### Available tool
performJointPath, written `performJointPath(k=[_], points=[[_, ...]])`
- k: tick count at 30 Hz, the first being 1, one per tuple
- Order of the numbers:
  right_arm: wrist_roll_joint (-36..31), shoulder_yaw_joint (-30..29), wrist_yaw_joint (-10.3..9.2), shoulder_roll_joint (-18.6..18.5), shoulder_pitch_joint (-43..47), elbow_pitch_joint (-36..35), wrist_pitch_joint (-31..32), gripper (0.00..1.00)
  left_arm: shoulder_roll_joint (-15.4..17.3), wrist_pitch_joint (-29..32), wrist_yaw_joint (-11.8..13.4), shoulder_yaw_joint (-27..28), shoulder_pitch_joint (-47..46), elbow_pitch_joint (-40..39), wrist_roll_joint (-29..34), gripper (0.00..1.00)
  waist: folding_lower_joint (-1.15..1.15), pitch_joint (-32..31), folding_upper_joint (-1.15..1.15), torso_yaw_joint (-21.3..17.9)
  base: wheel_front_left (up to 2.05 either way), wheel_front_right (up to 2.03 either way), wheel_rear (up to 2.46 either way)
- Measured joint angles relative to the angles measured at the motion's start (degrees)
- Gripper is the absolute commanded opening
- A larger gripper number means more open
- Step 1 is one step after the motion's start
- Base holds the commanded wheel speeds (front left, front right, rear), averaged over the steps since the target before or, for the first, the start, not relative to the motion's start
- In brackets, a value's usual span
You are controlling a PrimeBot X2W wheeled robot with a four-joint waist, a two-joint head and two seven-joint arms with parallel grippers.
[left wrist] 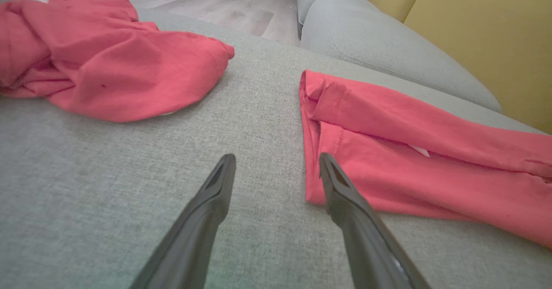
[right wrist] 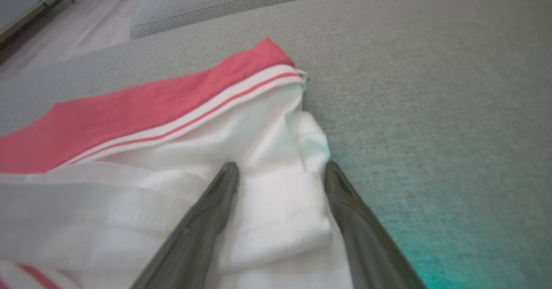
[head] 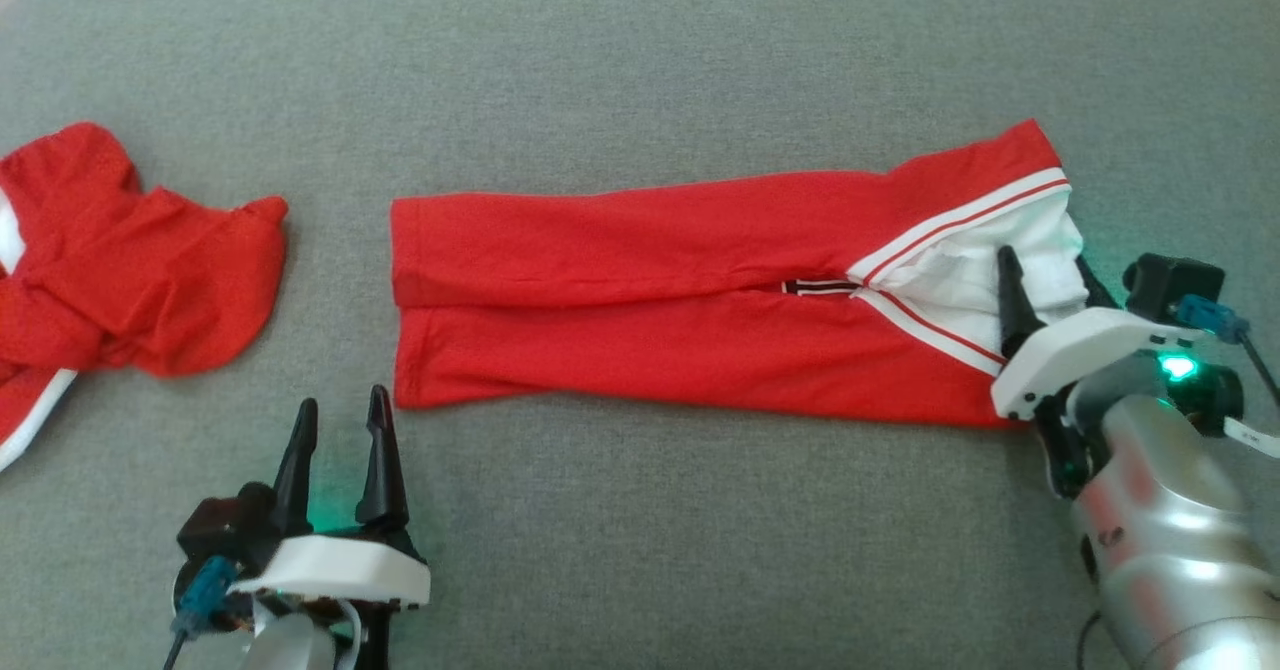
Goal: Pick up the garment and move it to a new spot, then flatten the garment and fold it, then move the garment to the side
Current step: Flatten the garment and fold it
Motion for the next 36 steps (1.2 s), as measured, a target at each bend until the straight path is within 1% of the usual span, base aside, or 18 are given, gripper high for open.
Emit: performJointPath(k=[1,2,3,4,5,8,11,13,15,18,20,22,26,30,33,36], points=[[1.5,1.1,-0.01,0.1,-0.1,-0.1,0.4,1.0,0.0,0.0,-0.2,0.0,0.0,0.0,0.0,1.0,0.0,0.1,0.0,-0.1,0.0,0.0,0.0],[3.0,2.2,-0.01,0.2,-0.1,-0.4,1.0,0.94,0.0,0.0,-0.4,0.0,0.0,0.1,0.0,1.0,0.0,0.1,0.0,-0.2,0.0,0.0,0.0],[4.7,3.5,-0.01,0.3,-0.1,-0.7,1.6,0.73,0.0,0.0,-0.4,0.0,0.0,0.1,0.0,1.0,0.0,0.1,0.0,-0.3,0.0,0.0,0.0],[6.2,5.0,-0.01,0.3,0.0,-1.2,2.5,0.14,0.0,0.0,-0.4,0.0,0.0,0.1,0.0,1.0,0.0,0.0,0.0,-0.3,0.0,0.0,0.0],[7.9,6.0,-0.01,0.3,0.0,-1.7,3.5,0.0,0.0,0.0,-0.4,0.0,-0.1,0.2,0.0,1.0,0.0,0.0,0.0,-0.4,0.0,0.0,0.0],[11.4,9.3,-0.01,0.2,0.5,-3.3,4.5,0.0,0.0,0.0,-0.4,0.0,-0.4,0.3,0.0,1.0,0.0,-0.2,0.0,-0.6,0.0,0.0,0.0],[12.5,10.1,-0.01,-1.3,1.5,-3.6,1.3,0.0,0.0,0.0,-0.4,0.1,-0.9,0.2,0.0,1.0,0.0,-0.5,0.0,-0.8,0.0,0.0,0.0],[13.1,9.5,0.0,-2.1,2.2,-3.2,-1.5,0.0,0.0,0.0,-0.4,0.0,-0.8,0.1,0.0,1.0,0.01,-1.0,0.0,-1.0,0.0,0.0,0.0],[13.3,8.6,0.0,-3.4,2.8,-2.9,-2.9,0.0,0.0,0.0,-0.4,0.0,-0.8,0.2,0.0,1.0,0.0,-1.5,0.0,-1.2,0.0,0.0,0.0],[13.5,7.5,0.0,-5.8,2.9,-3.0,-3.9,0.0,0.0,0.0,-0.5,0.0,-0.6,0.3,0.0,1.0,0.0,-2.6,0.0,-1.4,0.0,0.0,0.0],[13.6,7.5,0.0,-6.3,2.9,-3.5,-3.9,0.0,0.0,0.0,-0.5,0.0,-0.5,0.3,0.0,1.0,0.0,-2.9,0.0,-1.4,0.0,0.0,0.0],[13.7,8.3,0.0,-6.4,2.9,-5.7,-4.4,0.0,0.0,0.0,-0.5,-0.2,0.0,0.3,-0.4,1.0,0.0,-3.6,0.0,-1.4,0.0,0.0,0.0],[17.6,13.1,-0.01,-4.3,3.4,-12.9,-4.7,0.0,0.0,0.0,-0.5,-1.3,1.1,0.7,-0.6,1.0,0.0,-4.5,0.0,-1.0,0.0,0.0,0.0],[22.7,20.0,0.0,-1.9,6.5,-20.1,-4.3,0.0,0.0,0.0,-0.5,-2.2,1.5,0.7,-1.1,1.0,0.0,-5.3,0.0,0.4,0.0,0.0,0.0],[24.9,25.5,0.0,-1.6,8.7,-23.5,-2.7,0.0,0.0,0.0,-0.5,-2.7,2.0,0.7,-1.1,1.0,0.0,-5.9,0.0,1.7,0.0,0.0,0.0],[27.5,28.9,0.0,-0.6,9.2,-25.1,-2.2,0.0,0.0,0.0,-0.5,-3.4,3.1,0.9,-0.5,1.0,0.0,-6.5,0.0,3.1,0.0,0.0,0.0]])
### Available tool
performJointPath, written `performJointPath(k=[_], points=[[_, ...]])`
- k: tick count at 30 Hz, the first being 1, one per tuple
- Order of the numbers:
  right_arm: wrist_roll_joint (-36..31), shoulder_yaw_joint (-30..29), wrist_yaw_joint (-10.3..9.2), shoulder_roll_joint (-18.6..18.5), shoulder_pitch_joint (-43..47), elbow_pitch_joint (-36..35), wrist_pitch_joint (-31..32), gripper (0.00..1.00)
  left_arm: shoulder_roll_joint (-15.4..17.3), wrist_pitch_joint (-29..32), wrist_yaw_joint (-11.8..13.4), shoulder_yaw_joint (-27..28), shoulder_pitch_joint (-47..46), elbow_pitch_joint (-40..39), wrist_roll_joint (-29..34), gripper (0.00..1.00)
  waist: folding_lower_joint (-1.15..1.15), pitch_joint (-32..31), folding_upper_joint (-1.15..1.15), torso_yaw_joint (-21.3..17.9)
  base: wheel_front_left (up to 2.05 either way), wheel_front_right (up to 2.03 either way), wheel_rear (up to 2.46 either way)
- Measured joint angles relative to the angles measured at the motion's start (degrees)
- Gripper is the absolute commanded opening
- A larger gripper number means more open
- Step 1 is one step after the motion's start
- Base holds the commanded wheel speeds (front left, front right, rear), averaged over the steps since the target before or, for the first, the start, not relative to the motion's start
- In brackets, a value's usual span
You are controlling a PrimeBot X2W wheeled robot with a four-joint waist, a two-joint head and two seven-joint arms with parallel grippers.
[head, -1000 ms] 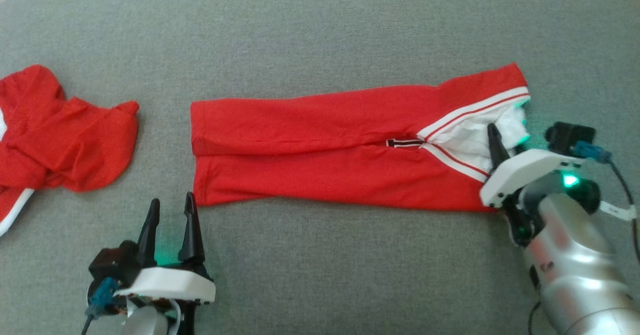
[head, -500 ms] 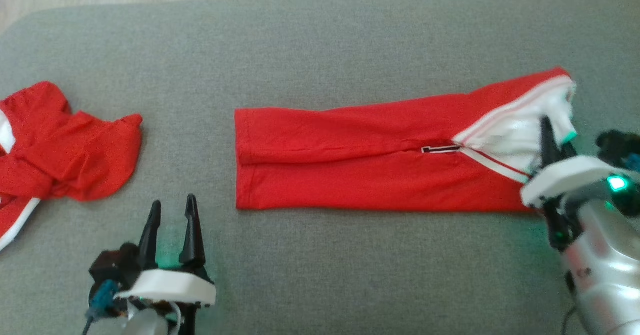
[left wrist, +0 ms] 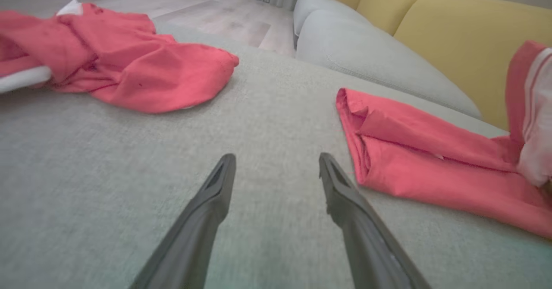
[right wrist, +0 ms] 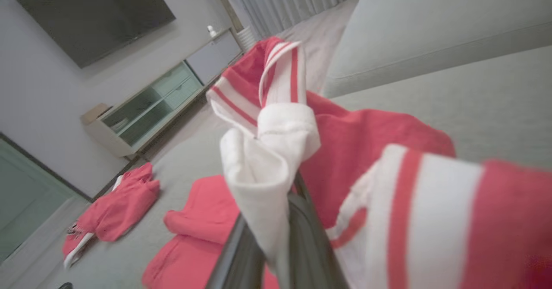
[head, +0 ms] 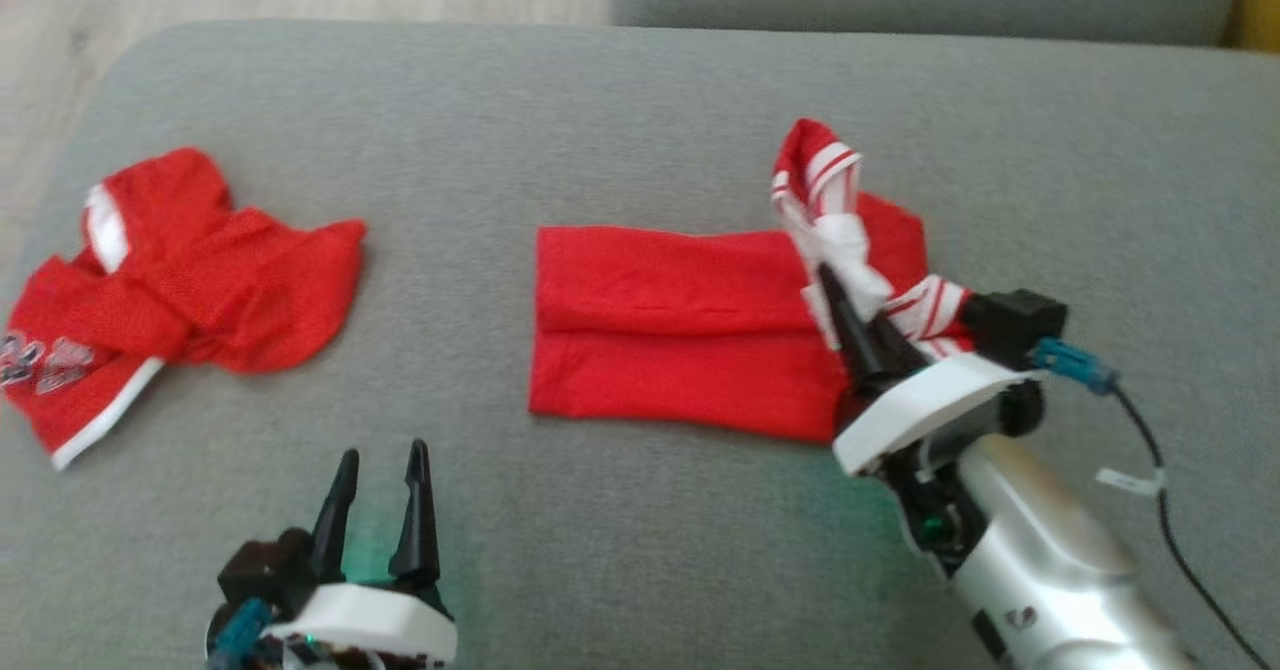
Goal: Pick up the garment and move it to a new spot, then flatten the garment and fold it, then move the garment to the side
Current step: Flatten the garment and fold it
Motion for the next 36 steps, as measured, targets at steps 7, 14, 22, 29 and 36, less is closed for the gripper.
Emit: performJointPath(k=[7,14,22,29,36], points=[[3.4,5.1,-0.01,2.0,-1.1,1.1,0.4,0.0,0.1,0.0,0.0,-2.7,1.0,0.3,0.1,1.0,0.0,-0.8,0.0,4.5,0.0,0.0,0.0],[4.1,7.6,-0.01,3.2,-5.4,6.8,-0.7,0.22,0.1,0.0,0.0,-6.3,0.9,0.5,-1.0,1.0,0.0,-0.3,0.0,9.0,0.0,0.0,0.0],[5.9,7.8,-0.01,3.9,-7.1,7.9,-2.7,1.0,0.1,0.0,0.0,-6.6,0.8,0.7,-0.8,1.0,0.0,-0.1,0.0,7.6,0.0,0.0,0.0],[-5.4,-8.1,-0.01,3.3,-5.0,4.6,-2.7,1.0,0.1,0.0,0.1,-4.1,0.8,-0.2,0.4,1.0,0.0,-1.2,0.0,2.7,0.0,0.0,0.0],[-19.9,-22.9,-0.01,3.6,4.3,0.6,-2.7,1.0,0.1,0.0,1.7,-1.2,0.7,-1.3,3.4,1.0,0.0,-2.8,0.0,-2.1,0.0,0.0,0.0]])
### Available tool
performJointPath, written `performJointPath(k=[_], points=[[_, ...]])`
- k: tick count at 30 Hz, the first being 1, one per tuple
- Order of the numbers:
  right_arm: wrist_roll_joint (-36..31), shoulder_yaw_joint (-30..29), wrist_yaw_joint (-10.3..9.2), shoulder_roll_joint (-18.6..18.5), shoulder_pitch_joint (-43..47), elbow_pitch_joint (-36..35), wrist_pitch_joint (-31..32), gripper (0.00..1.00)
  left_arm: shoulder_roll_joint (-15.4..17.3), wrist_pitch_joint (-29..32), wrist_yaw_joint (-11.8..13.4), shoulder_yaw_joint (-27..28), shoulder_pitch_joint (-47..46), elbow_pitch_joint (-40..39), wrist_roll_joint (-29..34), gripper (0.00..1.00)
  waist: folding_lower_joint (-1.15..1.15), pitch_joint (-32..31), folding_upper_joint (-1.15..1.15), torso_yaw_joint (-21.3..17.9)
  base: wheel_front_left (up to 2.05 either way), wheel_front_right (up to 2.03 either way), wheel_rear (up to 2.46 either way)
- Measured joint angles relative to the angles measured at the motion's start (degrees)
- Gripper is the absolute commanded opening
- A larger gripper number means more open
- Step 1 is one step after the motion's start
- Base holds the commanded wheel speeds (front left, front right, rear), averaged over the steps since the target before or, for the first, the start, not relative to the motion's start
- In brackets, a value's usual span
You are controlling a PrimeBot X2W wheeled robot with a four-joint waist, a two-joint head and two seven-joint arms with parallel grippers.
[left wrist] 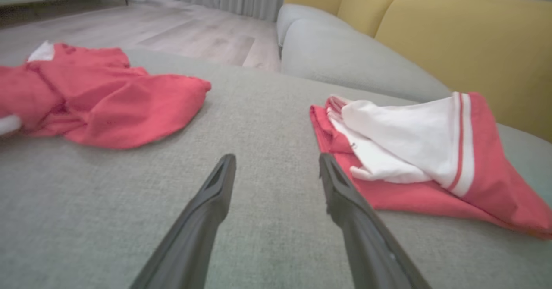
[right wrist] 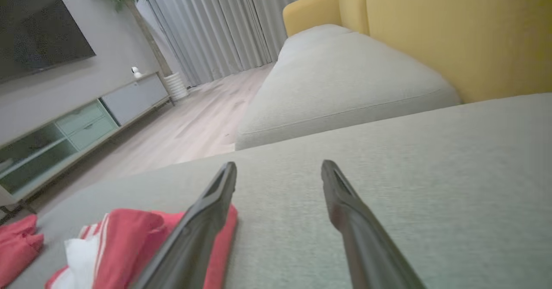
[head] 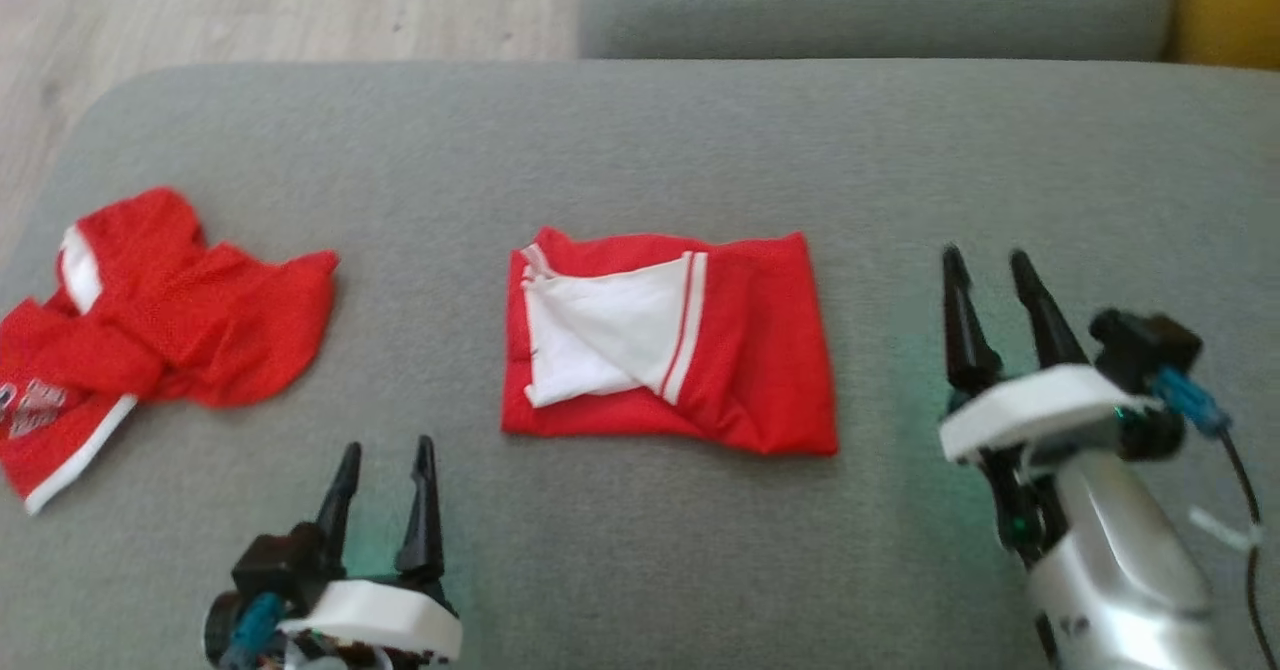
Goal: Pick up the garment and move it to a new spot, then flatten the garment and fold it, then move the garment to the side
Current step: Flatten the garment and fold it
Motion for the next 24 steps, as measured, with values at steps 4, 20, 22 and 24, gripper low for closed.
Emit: performJointPath(k=[4,20,22,24], points=[[-7.2,-3.4,0.01,0.4,3.7,-2.1,0.0,1.0,0.0,0.0,0.2,1.6,0.1,-1.2,0.9,1.0,0.0,-1.2,0.0,-2.2,0.0,0.0,0.0],[-8.7,-3.5,0.0,1.4,11.6,-3.2,0.0,1.0,0.0,0.0,1.4,5.0,7.0,-3.9,2.3,1.0,0.0,-5.0,0.0,-4.8,0.0,0.0,0.0],[-8.5,-2.9,0.0,1.4,11.6,-3.0,0.0,1.0,0.0,0.0,1.4,4.9,7.0,-3.9,2.3,1.0,-0.01,-4.9,0.0,-4.5,0.0,0.0,0.0],[-8.4,-2.7,0.0,1.4,11.6,-2.9,0.0,1.0,0.0,0.0,1.4,4.9,7.0,-3.9,2.3,1.0,0.0,-4.8,0.0,-4.3,0.0,0.0,0.0]])
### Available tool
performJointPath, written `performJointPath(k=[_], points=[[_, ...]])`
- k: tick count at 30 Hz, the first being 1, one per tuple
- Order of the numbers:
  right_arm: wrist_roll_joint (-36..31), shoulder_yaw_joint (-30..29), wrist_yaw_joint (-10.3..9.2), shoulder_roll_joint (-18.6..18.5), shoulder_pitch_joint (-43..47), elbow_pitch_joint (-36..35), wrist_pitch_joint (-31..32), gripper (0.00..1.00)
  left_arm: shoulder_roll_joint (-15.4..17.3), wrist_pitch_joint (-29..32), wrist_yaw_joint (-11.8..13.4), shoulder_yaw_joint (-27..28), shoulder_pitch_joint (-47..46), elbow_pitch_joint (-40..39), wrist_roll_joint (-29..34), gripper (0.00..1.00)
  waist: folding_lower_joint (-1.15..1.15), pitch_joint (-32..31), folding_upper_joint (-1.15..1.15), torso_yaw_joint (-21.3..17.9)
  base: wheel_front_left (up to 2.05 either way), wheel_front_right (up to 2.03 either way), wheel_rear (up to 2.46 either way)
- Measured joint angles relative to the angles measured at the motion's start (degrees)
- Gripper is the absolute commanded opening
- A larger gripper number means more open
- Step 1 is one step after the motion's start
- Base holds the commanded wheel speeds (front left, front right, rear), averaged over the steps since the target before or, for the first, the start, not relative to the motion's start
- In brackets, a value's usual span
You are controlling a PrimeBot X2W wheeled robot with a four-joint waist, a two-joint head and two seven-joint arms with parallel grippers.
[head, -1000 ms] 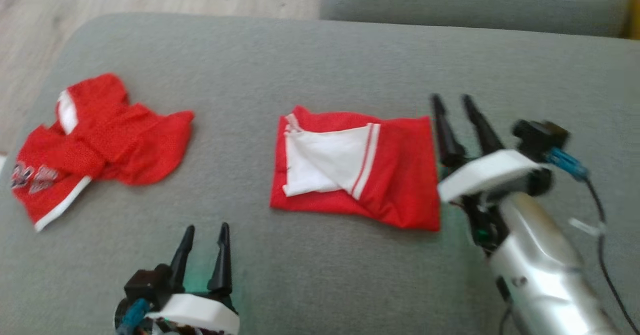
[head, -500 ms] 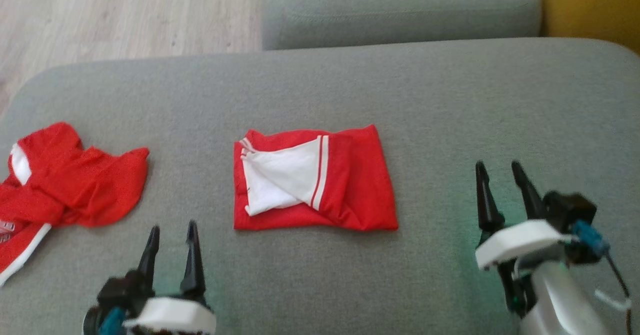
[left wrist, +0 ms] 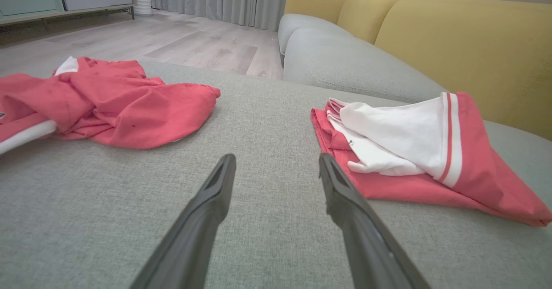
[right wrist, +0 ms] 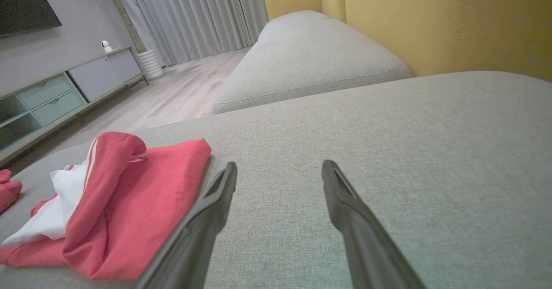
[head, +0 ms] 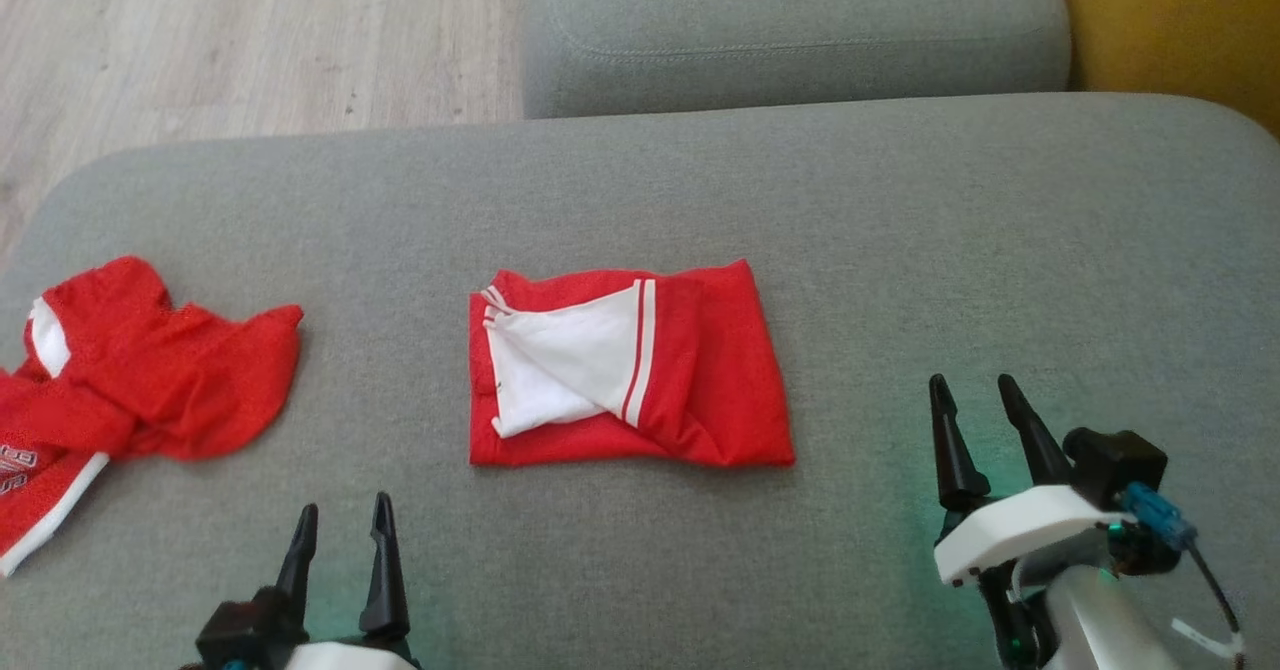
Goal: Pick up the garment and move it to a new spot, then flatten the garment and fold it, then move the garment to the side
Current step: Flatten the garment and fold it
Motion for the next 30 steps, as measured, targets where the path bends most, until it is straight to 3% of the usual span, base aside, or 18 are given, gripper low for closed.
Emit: performJointPath(k=[1,2,3,10,21,25,30], points=[[0.4,0.5,0.01,0.0,-0.1,0.2,0.0,1.0,0.0,0.0,0.0,-0.3,0.0,0.0,-0.1,1.0,0.0,0.4,0.0,0.3,0.0,0.0,0.0],[0.4,0.5,0.01,0.0,-0.1,0.2,0.0,0.71,0.0,0.0,0.0,-0.3,0.0,0.0,-0.1,1.0,0.0,0.4,0.0,0.3,0.0,0.0,0.0],[0.4,0.7,0.01,0.0,-0.2,0.4,0.0,0.0,0.0,0.0,0.0,-0.6,0.0,0.0,-0.1,1.0,0.01,0.6,0.0,0.5,0.0,0.0,0.0],[0.7,2.2,0.0,0.0,-6.2,2.8,0.0,0.0,0.0,0.0,0.0,-4.3,-3.2,0.0,-0.7,1.0,0.02,4.2,0.0,3.3,0.0,0.0,0.0],[1.7,11.2,0.01,-0.1,-15.3,11.0,0.0,0.0,0.0,0.0,0.0,-7.3,-5.9,0.0,-1.9,1.0,0.02,9.3,0.0,11.8,0.0,0.0,0.0],[3.9,18.5,0.0,-0.3,-17.1,12.9,0.0,0.0,0.0,0.0,0.0,-7.7,-6.1,-0.3,-2.2,1.0,0.02,10.2,0.0,14.4,0.0,0.0,0.0],[8.7,32.3,0.01,-0.5,-17.7,9.1,0.0,0.0,0.0,0.0,0.5,-7.6,-6.2,-0.7,-2.2,1.0,0.01,10.7,0.0,15.2,0.0,0.0,0.0]])
